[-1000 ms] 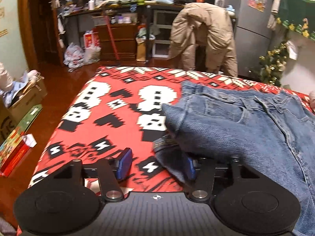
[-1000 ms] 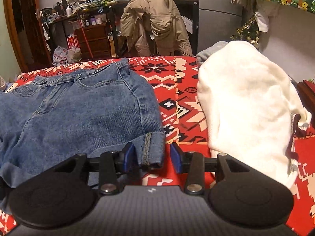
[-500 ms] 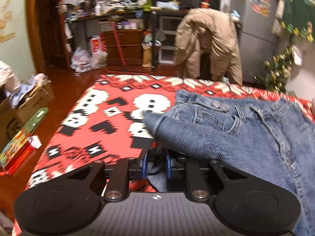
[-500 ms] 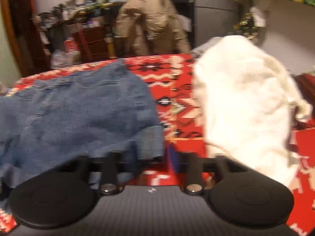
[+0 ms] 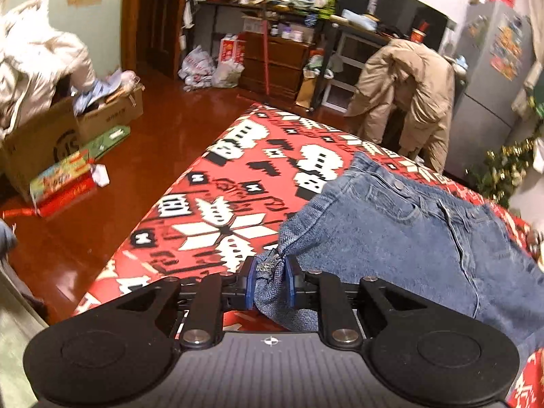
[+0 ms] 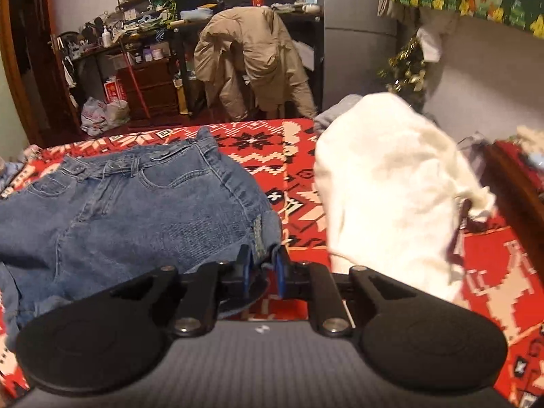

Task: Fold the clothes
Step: 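Grasp the leg hems with both grippers and pull to smooth the shorts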

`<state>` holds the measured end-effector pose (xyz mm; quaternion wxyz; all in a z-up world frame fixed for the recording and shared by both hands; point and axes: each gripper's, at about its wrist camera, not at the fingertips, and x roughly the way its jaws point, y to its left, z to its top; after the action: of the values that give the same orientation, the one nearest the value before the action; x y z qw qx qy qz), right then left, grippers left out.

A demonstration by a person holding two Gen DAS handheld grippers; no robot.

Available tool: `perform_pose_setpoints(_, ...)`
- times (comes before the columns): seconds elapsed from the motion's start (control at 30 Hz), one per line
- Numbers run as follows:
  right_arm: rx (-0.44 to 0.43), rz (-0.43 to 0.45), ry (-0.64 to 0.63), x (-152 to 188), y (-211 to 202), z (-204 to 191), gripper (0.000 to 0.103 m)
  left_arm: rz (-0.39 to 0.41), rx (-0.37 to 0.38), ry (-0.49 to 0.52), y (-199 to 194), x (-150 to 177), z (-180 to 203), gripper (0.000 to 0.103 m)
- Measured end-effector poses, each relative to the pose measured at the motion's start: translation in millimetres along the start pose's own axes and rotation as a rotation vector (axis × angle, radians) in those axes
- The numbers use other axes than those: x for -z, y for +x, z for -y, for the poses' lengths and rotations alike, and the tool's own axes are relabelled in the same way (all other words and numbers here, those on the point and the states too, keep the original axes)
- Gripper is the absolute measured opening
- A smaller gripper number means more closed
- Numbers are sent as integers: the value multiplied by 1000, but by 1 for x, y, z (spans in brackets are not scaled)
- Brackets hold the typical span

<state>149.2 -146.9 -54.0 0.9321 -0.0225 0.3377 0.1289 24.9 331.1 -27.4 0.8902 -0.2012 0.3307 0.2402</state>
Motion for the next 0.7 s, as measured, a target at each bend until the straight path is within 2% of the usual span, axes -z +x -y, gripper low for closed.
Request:
perform_pose_setpoints(0.03,-6,9,-10,1,-8,-4,20,-6,12,-23,1,-1,-3,23)
perform_pose_setpoints(0.17,-90,30,-81,5,-38,-32,21,-10,49,-62,0,-1,-14,27)
perform_pose_setpoints(0.27,-228,21,-176,10,-57,-74,21,0,54,-10,-4,1,-16,30)
perform_pose_setpoints(0.37,-361,-22,-275,22,-66,-126,21,29,37,69,-11,5,-17,29)
perform_pose_setpoints(0.43,-420,-56,-341,32,-67,-159,21,35,34,118,-13,8,-21,29)
perform_pose_setpoints(0.5,-444,-90,-403,42,-65,-187,21,41,30,168,-15,12,-24,29)
perform_pose_setpoints(0.6,-437,-140,-479,53,-53,-216,24,49,30,233,-16,18,-27,29)
perform_pose_setpoints(0.7,-436,-171,-509,59,-44,-228,27,38,66,241,-12,23,-34,29)
